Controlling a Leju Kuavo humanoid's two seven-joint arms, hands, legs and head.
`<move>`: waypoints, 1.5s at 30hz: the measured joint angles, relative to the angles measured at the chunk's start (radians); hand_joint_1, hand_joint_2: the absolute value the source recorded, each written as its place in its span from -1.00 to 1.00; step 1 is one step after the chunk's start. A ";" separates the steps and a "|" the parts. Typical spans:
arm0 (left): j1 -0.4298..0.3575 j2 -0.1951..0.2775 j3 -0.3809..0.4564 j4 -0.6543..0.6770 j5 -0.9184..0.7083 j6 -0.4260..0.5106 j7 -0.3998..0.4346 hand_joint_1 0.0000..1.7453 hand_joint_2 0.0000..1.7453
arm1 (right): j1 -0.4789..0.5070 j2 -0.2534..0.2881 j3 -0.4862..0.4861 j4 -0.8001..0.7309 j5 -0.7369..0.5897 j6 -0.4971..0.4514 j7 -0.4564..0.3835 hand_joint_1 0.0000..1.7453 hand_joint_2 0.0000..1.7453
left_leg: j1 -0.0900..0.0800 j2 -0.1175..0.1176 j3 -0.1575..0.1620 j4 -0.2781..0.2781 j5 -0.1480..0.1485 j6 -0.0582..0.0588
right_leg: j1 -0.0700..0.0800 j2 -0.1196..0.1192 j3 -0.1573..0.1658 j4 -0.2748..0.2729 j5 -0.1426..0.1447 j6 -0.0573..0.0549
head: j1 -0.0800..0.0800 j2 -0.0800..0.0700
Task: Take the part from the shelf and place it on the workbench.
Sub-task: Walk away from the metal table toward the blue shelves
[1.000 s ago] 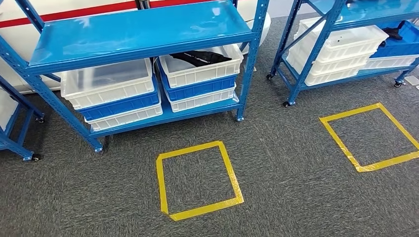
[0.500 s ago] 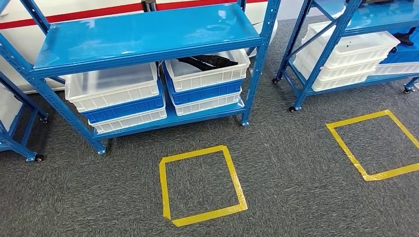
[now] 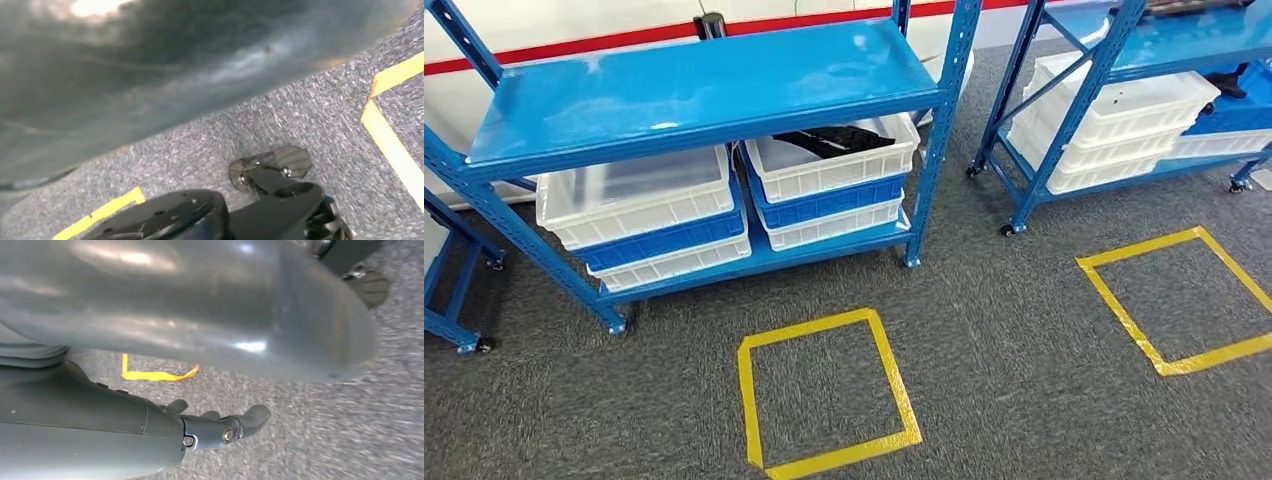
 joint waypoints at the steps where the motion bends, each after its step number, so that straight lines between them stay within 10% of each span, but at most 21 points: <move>1: -0.001 0.000 0.000 0.000 0.000 0.000 0.000 -1.00 -1.00 | -0.001 0.000 0.000 0.000 0.000 0.000 0.000 -1.00 -1.00 | -0.003 -0.001 -0.001 -0.004 -0.005 0.007 | 0.002 0.000 0.004 0.001 0.001 0.008 | -0.001 0.000; 5: 0.000 0.000 0.000 0.000 0.005 0.000 -0.006 -1.00 -1.00 | -0.002 0.000 0.000 0.000 0.002 -0.001 -0.004 -1.00 -1.00 | 0.001 -0.006 0.017 -0.015 -0.010 0.038 | 0.000 -0.001 -0.012 0.055 -0.027 0.021 | 0.002 0.000; 8: -0.002 0.000 0.003 0.000 0.008 0.003 -0.013 -1.00 -1.00 | -0.005 0.002 0.000 0.000 0.002 0.003 -0.017 -1.00 -1.00 | 0.000 -0.005 0.025 -0.016 -0.021 0.048 | 0.000 -0.001 -0.131 0.242 -0.093 0.015 | 0.007 0.000; 10: -0.002 0.000 0.007 0.000 0.008 0.003 -0.014 -1.00 -1.00 | -0.002 0.002 0.000 0.000 0.002 0.008 -0.022 -1.00 -1.00 | -0.002 -0.007 0.037 -0.016 -0.031 0.049 | 0.001 -0.001 -0.174 0.278 -0.087 0.025 | 0.008 0.000; 13: -0.001 0.000 0.010 0.000 0.009 0.003 -0.014 -1.00 -1.00 | 0.001 0.002 0.000 0.000 0.001 0.011 -0.024 -1.00 -1.00 | -0.003 -0.011 0.066 -0.017 -0.052 0.041 | 0.003 -0.003 -0.119 0.098 0.017 0.040 | 0.008 0.000; 19: -0.002 0.000 0.014 0.000 0.009 0.002 -0.014 -1.00 -1.00 | 0.002 0.003 0.000 0.000 0.007 0.016 -0.024 -1.00 -1.00 | -0.006 -0.008 0.088 0.001 -0.073 0.009 | 0.004 -0.007 -0.059 -0.002 0.052 -0.016 | 0.007 0.000; 24: -0.003 0.000 0.015 0.000 0.008 0.001 -0.014 -1.00 -1.00 | 0.000 0.002 0.000 0.000 0.013 0.018 -0.024 -1.00 -1.00 | 0.001 -0.001 -0.058 0.240 -0.164 -0.010 | 0.000 -0.006 -0.017 -0.007 0.032 -0.034 | 0.000 0.000; 28: 0.001 0.000 0.015 0.000 0.008 0.000 -0.015 -1.00 -1.00 | 0.006 0.003 0.000 0.000 0.020 0.019 -0.023 -1.00 -1.00 | 0.005 0.001 -0.038 0.094 -0.030 -0.009 | -0.001 -0.001 0.022 -0.007 0.003 -0.024 | 0.000 0.000; 34: 0.001 0.001 0.015 0.000 0.008 0.000 -0.018 -1.00 -1.00 | 0.001 0.003 0.000 0.000 0.021 0.019 -0.025 -1.00 -1.00 | -0.003 0.002 0.011 -0.015 -0.009 0.031 | 0.002 -0.002 0.040 0.014 -0.020 0.012 | -0.002 0.000; 39: -0.002 0.000 0.015 0.000 0.008 0.000 -0.021 -1.00 -1.00 | -0.004 0.004 0.000 0.000 0.025 0.018 -0.033 -1.00 -1.00 | -0.001 -0.001 0.032 -0.023 -0.019 0.050 | 0.000 -0.003 -0.126 0.271 -0.110 0.015 | 0.006 0.000; 41: -0.001 0.000 0.015 0.000 0.008 -0.001 -0.020 -1.00 -1.00 | -0.001 0.003 0.000 0.000 0.025 0.018 -0.038 -1.00 -1.00 | 0.000 -0.004 0.042 -0.022 -0.028 0.048 | -0.003 -0.003 -0.158 0.271 -0.089 0.029 | 0.006 0.000; 43: 0.000 -0.001 0.015 0.000 0.008 -0.001 -0.020 -1.00 -1.00 | 0.002 0.001 0.000 0.000 0.025 0.019 -0.044 -1.00 -1.00 | 0.002 -0.007 0.055 -0.023 -0.040 0.041 | -0.006 -0.006 -0.125 0.141 -0.010 0.048 | 0.007 0.000; 45: -0.001 -0.002 0.015 0.000 0.008 -0.001 -0.020 -1.00 -1.00 | 0.001 0.000 0.000 0.001 0.025 0.022 -0.051 -1.00 -1.00 | 0.000 -0.006 0.066 -0.024 -0.054 0.029 | -0.004 -0.010 -0.092 0.033 0.034 0.039 | 0.008 0.000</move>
